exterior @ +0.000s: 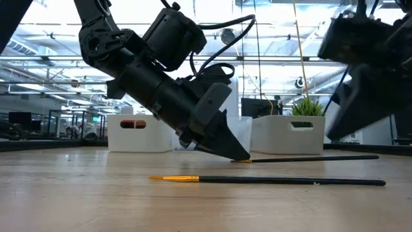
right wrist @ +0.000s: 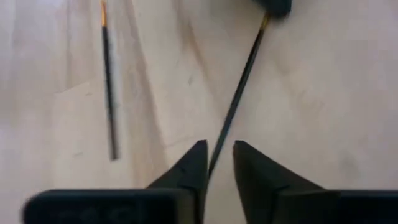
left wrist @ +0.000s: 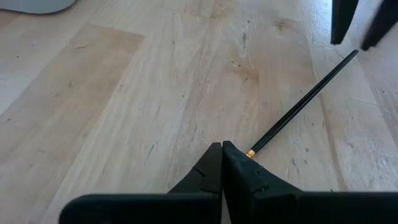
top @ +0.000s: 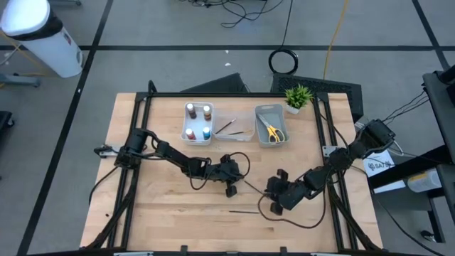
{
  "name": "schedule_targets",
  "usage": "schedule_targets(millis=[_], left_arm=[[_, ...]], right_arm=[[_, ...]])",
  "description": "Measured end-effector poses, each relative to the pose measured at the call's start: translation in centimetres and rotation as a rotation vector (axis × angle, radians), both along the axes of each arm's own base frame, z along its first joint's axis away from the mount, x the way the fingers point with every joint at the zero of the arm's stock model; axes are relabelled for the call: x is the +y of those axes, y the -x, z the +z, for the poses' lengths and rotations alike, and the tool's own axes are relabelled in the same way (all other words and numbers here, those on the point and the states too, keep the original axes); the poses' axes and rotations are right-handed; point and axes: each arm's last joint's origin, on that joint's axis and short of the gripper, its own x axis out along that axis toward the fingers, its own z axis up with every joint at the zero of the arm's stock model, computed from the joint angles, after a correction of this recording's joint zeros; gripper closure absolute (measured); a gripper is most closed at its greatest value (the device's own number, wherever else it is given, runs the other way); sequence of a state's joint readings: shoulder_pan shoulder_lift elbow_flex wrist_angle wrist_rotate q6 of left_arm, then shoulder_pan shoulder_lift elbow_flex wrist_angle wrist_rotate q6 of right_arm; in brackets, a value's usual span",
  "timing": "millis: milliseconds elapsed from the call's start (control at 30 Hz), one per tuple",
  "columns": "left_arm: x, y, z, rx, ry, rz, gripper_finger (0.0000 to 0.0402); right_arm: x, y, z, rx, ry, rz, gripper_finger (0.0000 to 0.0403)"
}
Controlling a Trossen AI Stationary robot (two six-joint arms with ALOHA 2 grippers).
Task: Pick & Place Paint Supplies
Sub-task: Put the gold paint brush in the transparent bin
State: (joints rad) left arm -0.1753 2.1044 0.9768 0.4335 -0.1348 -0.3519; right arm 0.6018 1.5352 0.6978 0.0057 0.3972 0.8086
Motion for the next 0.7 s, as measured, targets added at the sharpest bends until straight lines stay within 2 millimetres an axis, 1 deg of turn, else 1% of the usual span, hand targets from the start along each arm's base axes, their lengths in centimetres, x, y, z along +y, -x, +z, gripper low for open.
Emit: schedule_targets(millis=[100,233,300,400,533,700], left_arm=[[0.0,0.0,0.0,0.002,0.001,0.001,0.0395],[0.0,0.0,-0.1,0.003,0.002,0.001,0.0387],[0.0,0.0,-0.1,0.003,0.003,0.001,0.0392],[0.0,0.0,-0.1,0.004,0.005,0.002,0.0396],[0.0,0.0,-0.1,0.004,0.006,0.002,0.0389],[0.0,0.1,-0.1,0.004,0.009,0.004,0.0395]], right_arm=[[0.1,0.2,-0.3,0.047,-0.127,-0.041,0.0305],[-0.3,0.9,-1.1,0.081,-0.185,-0.119,0.0255],[-0.7,1.2,-1.6,0.092,-0.216,-0.170,0.0232],[-1.2,1.4,-2.1,0.065,-0.295,-0.224,0.0203],[-1.5,1.6,-2.6,0.004,-0.384,-0.198,0.0182],[-1.5,1.7,-2.7,-0.008,-0.397,-0.184,0.0184]])
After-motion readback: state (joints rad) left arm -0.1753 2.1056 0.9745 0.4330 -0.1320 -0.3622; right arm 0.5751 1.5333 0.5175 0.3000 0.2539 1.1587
